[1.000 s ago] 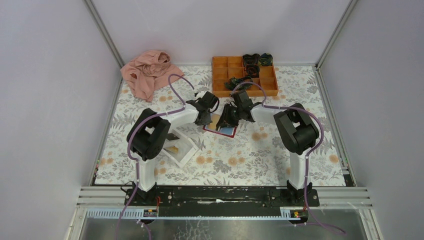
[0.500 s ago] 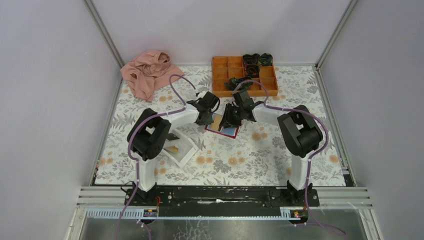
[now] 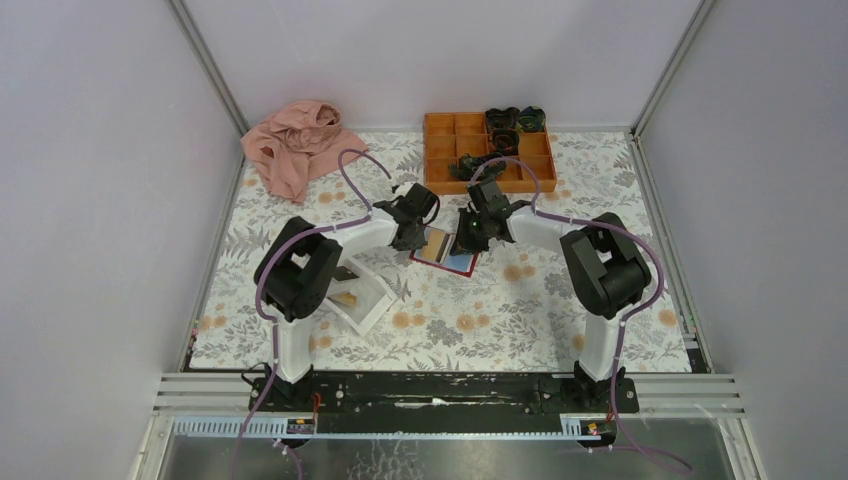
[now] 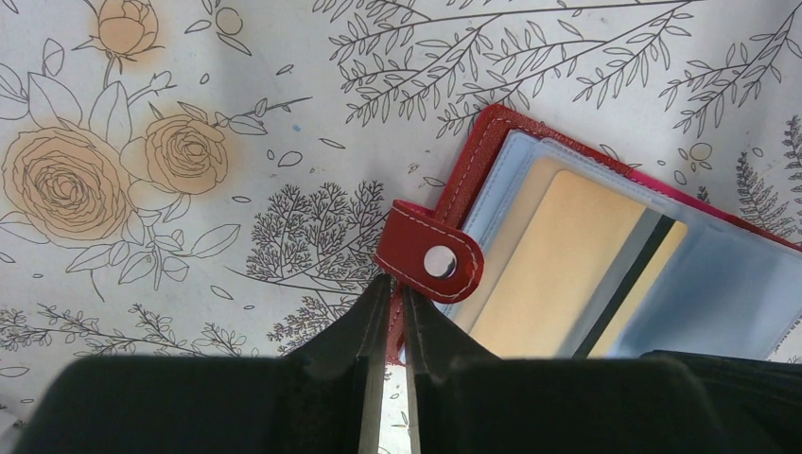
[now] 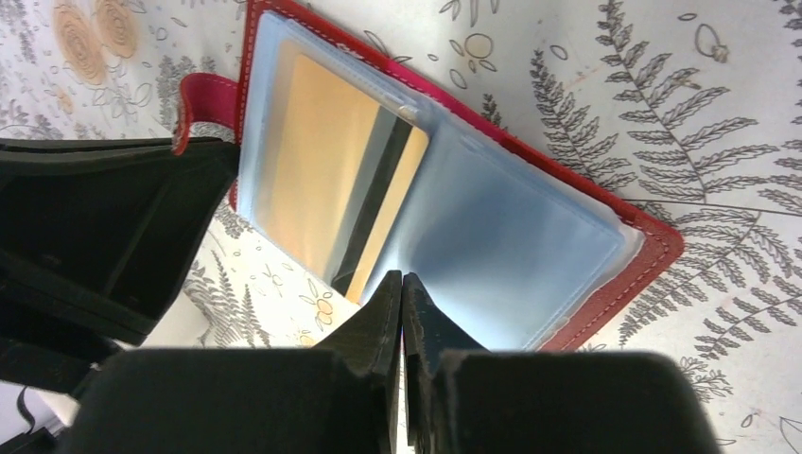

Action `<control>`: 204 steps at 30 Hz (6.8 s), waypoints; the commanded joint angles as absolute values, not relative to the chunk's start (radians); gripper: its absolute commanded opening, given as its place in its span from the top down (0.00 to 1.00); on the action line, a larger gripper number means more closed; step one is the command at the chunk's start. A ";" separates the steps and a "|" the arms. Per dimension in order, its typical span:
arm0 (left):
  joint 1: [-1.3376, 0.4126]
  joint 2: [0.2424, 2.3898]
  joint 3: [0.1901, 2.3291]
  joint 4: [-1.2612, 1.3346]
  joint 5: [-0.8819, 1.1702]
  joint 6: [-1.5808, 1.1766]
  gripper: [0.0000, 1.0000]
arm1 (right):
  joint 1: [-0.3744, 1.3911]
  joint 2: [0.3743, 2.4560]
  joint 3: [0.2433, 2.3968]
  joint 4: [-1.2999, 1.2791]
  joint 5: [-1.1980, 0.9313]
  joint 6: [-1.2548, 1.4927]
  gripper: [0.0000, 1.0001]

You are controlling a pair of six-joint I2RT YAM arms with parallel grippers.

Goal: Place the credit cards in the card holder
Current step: Insert the credit card into the card holder, then close the card holder at the center of the board.

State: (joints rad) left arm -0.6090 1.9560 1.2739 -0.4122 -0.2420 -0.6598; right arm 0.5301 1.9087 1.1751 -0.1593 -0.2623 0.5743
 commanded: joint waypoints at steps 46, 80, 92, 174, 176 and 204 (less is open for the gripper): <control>-0.785 1.957 1.159 -0.366 -0.191 -0.776 0.85 | 0.504 1.827 1.368 -0.352 -0.136 0.403 0.67; -0.785 2.006 1.199 -0.412 -0.221 -0.738 0.86 | 0.282 1.851 0.887 0.001 -0.369 0.613 0.38; -0.785 2.021 1.204 -0.422 -0.224 -0.724 0.86 | 0.283 1.900 0.831 0.151 -0.434 0.660 0.34; -0.787 2.060 1.193 -0.414 -0.195 -0.704 0.88 | 0.408 1.579 0.791 0.441 -0.295 0.777 0.50; -0.787 2.060 1.192 -0.413 -0.194 -0.706 0.88 | 0.416 1.572 0.792 0.433 -0.292 0.770 0.50; -0.798 2.043 1.183 -0.410 -0.201 -0.730 0.89 | 0.502 1.567 0.770 0.469 -0.335 0.817 0.50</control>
